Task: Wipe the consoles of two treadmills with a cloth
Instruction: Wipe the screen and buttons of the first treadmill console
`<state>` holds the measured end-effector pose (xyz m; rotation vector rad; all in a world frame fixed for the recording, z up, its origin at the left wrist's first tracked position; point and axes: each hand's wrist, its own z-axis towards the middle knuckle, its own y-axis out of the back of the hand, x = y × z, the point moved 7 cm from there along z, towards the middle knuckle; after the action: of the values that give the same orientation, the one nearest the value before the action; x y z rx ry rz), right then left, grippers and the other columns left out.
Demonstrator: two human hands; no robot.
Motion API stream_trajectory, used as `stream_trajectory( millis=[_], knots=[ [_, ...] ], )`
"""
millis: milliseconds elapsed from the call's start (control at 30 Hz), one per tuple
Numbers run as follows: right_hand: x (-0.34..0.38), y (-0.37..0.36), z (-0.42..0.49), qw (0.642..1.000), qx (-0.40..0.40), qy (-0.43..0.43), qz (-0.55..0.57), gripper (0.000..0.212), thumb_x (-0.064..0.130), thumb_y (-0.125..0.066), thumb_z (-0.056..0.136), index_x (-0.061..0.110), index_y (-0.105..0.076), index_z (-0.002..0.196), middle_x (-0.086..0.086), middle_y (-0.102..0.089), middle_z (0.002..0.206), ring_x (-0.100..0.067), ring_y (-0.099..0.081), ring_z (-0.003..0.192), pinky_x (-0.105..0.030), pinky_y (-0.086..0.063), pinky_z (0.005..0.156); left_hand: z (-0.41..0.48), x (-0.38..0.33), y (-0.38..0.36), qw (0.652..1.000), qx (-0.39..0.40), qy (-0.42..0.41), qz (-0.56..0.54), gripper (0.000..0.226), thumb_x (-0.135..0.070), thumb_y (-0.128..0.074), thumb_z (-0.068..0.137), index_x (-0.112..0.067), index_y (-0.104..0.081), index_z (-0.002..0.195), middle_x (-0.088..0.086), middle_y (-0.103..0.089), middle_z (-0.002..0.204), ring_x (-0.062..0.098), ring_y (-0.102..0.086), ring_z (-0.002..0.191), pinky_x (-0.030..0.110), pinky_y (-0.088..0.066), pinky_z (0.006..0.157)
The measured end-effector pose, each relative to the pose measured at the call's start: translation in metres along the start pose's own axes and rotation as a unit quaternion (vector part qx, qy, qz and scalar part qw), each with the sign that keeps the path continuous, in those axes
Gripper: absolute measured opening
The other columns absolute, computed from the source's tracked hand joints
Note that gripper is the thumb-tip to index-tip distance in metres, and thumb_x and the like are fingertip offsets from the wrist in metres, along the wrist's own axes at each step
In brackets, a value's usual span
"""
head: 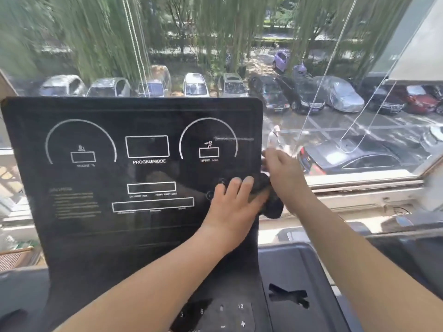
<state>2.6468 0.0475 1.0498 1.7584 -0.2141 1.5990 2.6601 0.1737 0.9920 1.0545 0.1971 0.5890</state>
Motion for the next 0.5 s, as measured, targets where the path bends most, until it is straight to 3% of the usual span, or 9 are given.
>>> stream_trajectory(
  millis=[67, 100, 200, 300, 433, 500],
  knots=[
    [-0.02, -0.009, -0.019, 1.0, 0.018, -0.019, -0.015, 0.058, 0.05, -0.04, 0.098, -0.005, -0.056, 0.091, -0.026, -0.065, 0.091, -0.04, -0.062, 0.084, -0.05, -0.056, 0.085, -0.04, -0.019, -0.02, 0.997, 0.038, -0.067, 0.002, 0.064, -0.015, -0.065, 0.081, -0.028, -0.057, 0.143, 0.015, -0.06, 0.129, 0.037, -0.056, 0.105, 0.045, -0.043, 0.076],
    [-0.026, -0.013, -0.027, 0.999, 0.027, -0.022, -0.022, 0.05, 0.043, -0.04, 0.1, -0.003, -0.051, 0.085, -0.019, -0.057, 0.082, -0.032, -0.053, 0.074, -0.044, -0.05, 0.078, -0.057, -0.025, -0.028, 0.992, 0.066, -0.108, 0.007, 0.064, -0.013, -0.063, 0.082, -0.028, -0.056, 0.143, 0.013, -0.059, 0.128, 0.036, -0.056, 0.102, 0.044, -0.041, 0.075],
    [-0.041, -0.021, -0.045, 0.999, 0.029, -0.03, -0.01, 0.041, 0.035, -0.04, 0.104, 0.002, -0.048, 0.082, -0.005, -0.05, 0.08, -0.02, -0.045, 0.076, -0.044, -0.048, 0.075, -0.07, -0.02, -0.024, 0.98, 0.105, -0.165, 0.026, 0.062, -0.014, -0.063, 0.081, -0.031, -0.056, 0.141, 0.007, -0.059, 0.124, 0.031, -0.053, 0.096, 0.042, -0.038, 0.074],
    [-0.042, -0.021, -0.055, 0.999, -0.02, -0.045, 0.001, 0.034, 0.031, -0.044, 0.105, 0.02, -0.051, 0.074, 0.003, -0.052, 0.075, -0.02, -0.048, 0.074, -0.038, -0.04, 0.071, -0.039, 0.022, 0.015, 0.998, 0.036, -0.055, 0.02, 0.07, -0.014, -0.068, 0.074, -0.032, -0.058, 0.141, 0.009, -0.06, 0.126, 0.034, -0.054, 0.1, 0.042, -0.041, 0.075],
    [-0.039, -0.023, -0.079, 0.995, -0.092, -0.034, 0.014, 0.017, 0.031, -0.048, 0.105, 0.022, -0.061, 0.104, 0.004, -0.064, 0.096, -0.017, -0.061, 0.088, -0.037, -0.046, 0.077, -0.043, 0.085, 0.049, 0.996, -0.003, 0.085, 0.006, 0.07, -0.018, -0.069, 0.074, -0.029, -0.06, 0.143, 0.016, -0.059, 0.131, 0.039, -0.054, 0.107, 0.048, -0.047, 0.078],
    [-0.037, -0.036, -0.095, 0.995, -0.093, -0.022, 0.018, 0.012, 0.03, -0.049, 0.105, 0.023, -0.059, 0.101, 0.005, -0.063, 0.093, -0.014, -0.06, 0.084, -0.032, -0.046, 0.071, -0.074, 0.102, 0.048, 0.995, 0.007, 0.104, -0.008, 0.071, -0.019, -0.07, 0.071, -0.03, -0.063, 0.141, 0.016, -0.06, 0.13, 0.04, -0.055, 0.108, 0.047, -0.048, 0.078]
  ],
)
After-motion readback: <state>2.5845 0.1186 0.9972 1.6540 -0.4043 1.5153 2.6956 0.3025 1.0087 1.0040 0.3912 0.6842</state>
